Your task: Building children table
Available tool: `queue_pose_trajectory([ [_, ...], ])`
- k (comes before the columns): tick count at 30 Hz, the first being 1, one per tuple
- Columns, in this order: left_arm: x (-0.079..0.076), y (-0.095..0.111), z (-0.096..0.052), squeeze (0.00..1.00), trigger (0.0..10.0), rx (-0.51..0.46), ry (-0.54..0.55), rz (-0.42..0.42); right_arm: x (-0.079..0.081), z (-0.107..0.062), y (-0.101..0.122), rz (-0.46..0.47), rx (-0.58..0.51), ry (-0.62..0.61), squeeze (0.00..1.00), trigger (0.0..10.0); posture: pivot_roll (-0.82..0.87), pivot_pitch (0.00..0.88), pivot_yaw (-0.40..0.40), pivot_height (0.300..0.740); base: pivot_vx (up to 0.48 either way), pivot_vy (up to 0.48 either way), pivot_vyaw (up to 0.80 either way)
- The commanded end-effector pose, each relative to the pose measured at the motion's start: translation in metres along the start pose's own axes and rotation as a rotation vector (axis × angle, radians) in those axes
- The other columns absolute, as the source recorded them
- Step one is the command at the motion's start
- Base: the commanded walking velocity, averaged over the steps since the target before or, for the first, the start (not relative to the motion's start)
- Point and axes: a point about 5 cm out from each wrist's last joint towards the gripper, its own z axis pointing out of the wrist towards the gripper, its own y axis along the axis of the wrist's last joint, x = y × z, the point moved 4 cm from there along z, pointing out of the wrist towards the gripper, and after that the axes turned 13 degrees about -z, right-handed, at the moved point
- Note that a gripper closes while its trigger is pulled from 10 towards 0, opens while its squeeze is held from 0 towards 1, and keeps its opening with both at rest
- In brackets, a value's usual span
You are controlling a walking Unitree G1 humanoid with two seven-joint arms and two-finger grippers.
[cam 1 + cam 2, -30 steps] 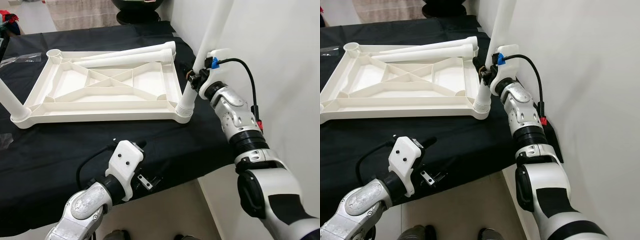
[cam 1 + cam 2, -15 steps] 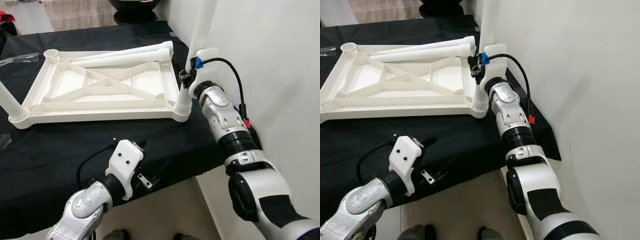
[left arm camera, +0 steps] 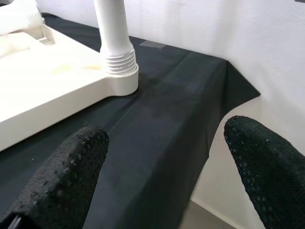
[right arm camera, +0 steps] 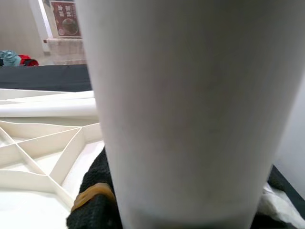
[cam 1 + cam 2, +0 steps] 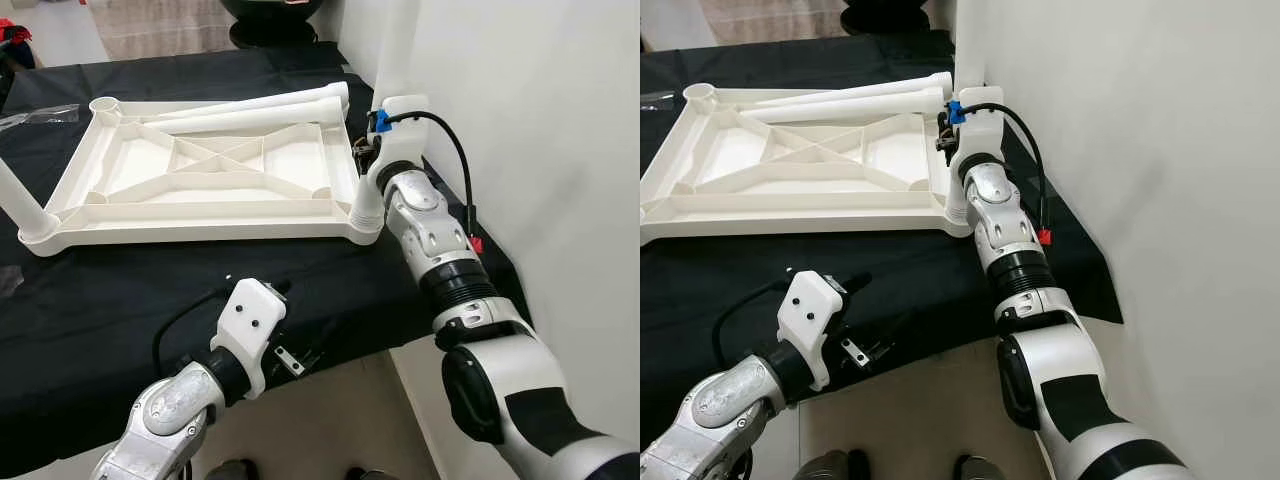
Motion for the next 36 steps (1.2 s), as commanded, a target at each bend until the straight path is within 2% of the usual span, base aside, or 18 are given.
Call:
queue_pose_trajectory([
  [1,0.000,-0.002,0.000,0.00,10.0,0.007,-0.005,0.000,0.016,-0.014,-0.067,0.128,0.241,0.093,0.00,10.0,0.08,0.175,-0.056,0.740,0.000,0.000,0.00],
  [2,0.000,-0.002,0.000,0.00,10.0,0.007,-0.004,0.001,0.028,-0.016,-0.064,0.137,0.219,0.191,0.00,10.0,0.08,0.175,-0.056,0.740,0.000,0.000,0.00],
  [3,0.000,-0.002,0.000,0.00,10.0,0.007,-0.004,0.001,0.028,-0.016,-0.064,0.137,0.219,0.191,0.00,10.0,0.08,0.175,-0.056,0.740,0.000,0.000,0.00],
  [4,0.001,-0.002,0.000,0.00,10.0,0.006,-0.003,0.002,0.037,-0.018,-0.062,0.154,0.208,0.276,0.00,10.0,0.08,0.175,-0.057,0.740,0.000,0.000,0.00],
  [5,0.001,-0.002,0.000,0.00,10.0,0.006,-0.003,0.002,0.037,-0.018,-0.062,0.154,0.208,0.276,0.00,10.0,0.08,0.175,-0.057,0.740,0.000,0.000,0.00],
  [7,0.002,-0.001,0.001,0.00,10.0,0.004,-0.004,0.004,0.042,-0.022,-0.069,0.160,0.230,0.352,0.00,10.0,0.08,0.175,-0.057,0.740,0.000,0.000,0.00],
  [9,0.002,-0.001,0.001,0.00,10.0,0.004,-0.003,0.006,0.039,-0.023,-0.074,0.172,0.257,0.342,0.00,10.0,0.08,0.174,-0.057,0.740,0.000,0.000,0.00],
  [11,0.003,0.000,0.000,0.00,10.0,0.003,-0.002,0.009,0.025,-0.022,-0.083,0.171,0.288,0.245,0.00,10.0,0.08,0.176,-0.058,0.740,0.000,0.000,0.00],
  [12,0.003,0.000,0.000,0.00,10.0,0.003,-0.002,0.009,0.025,-0.022,-0.083,0.171,0.288,0.245,0.00,10.0,0.08,0.176,-0.058,0.740,0.000,0.000,0.00],
  [13,0.003,0.000,0.000,0.00,10.0,0.003,-0.001,0.011,0.011,-0.022,-0.089,0.182,0.315,0.144,0.00,10.0,0.08,0.177,-0.056,0.740,0.000,0.000,0.00],
  [15,0.003,0.000,0.000,0.00,10.0,0.003,-0.001,0.011,0.011,-0.022,-0.089,0.182,0.315,0.144,0.00,10.0,0.08,0.177,-0.056,0.740,0.000,0.000,0.00],
  [17,0.003,0.000,0.000,0.00,10.0,0.002,-0.002,0.013,0.000,-0.023,-0.094,0.182,0.340,0.058,0.00,10.0,0.08,0.176,-0.055,0.740,0.000,0.000,0.00],
  [21,0.003,0.001,0.000,0.00,10.0,-0.001,-0.003,0.015,-0.009,-0.024,-0.096,0.191,0.344,-0.015,0.00,10.0,0.08,0.177,-0.055,0.740,0.000,0.000,0.00],
  [25,0.004,0.004,0.002,0.00,10.0,-0.012,0.004,0.018,-0.023,-0.028,-0.098,0.209,0.355,-0.151,0.00,10.0,0.08,0.177,-0.054,0.740,0.000,0.000,0.00],
  [28,0.004,0.004,0.002,0.00,10.0,-0.012,0.004,0.018,-0.026,-0.029,-0.098,0.207,0.356,-0.177,0.00,10.0,0.08,0.177,-0.054,0.740,0.000,0.000,0.00],
  [30,0.005,0.003,0.002,0.00,10.0,-0.010,0.004,0.022,-0.036,-0.031,-0.098,0.195,0.352,-0.272,0.00,10.0,0.08,0.177,-0.051,0.740,0.000,0.000,0.00],
  [36,0.006,0.003,0.002,0.00,10.0,-0.009,0.006,0.021,-0.038,-0.034,-0.094,0.192,0.330,-0.339,0.00,10.0,0.08,0.175,-0.053,0.740,0.000,0.000,0.00],
])
